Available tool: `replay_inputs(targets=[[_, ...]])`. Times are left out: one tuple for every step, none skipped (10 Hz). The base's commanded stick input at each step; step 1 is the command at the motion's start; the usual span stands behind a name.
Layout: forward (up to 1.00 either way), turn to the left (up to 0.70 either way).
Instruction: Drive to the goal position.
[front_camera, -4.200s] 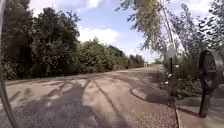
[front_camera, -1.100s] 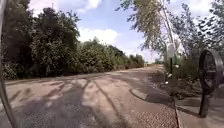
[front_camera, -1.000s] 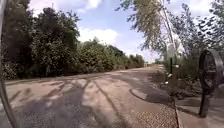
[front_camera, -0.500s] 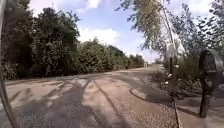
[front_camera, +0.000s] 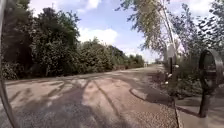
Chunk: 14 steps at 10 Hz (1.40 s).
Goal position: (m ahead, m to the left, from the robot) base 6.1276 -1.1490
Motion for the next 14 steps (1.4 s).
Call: replay_inputs(targets=[[0.0, 0.0], [0.04, 0.0], [0.04, 0.0], [0.04, 0.0], [0.04, 0.0], [0.04, 0.0], [0.02, 0.0], [0.0, 0.0], [0.0, 0.0], [0.0, 0.0], [0.04, 0.0], [0.04, 0.0], [0.04, 0.0], [0.04, 0.0]])
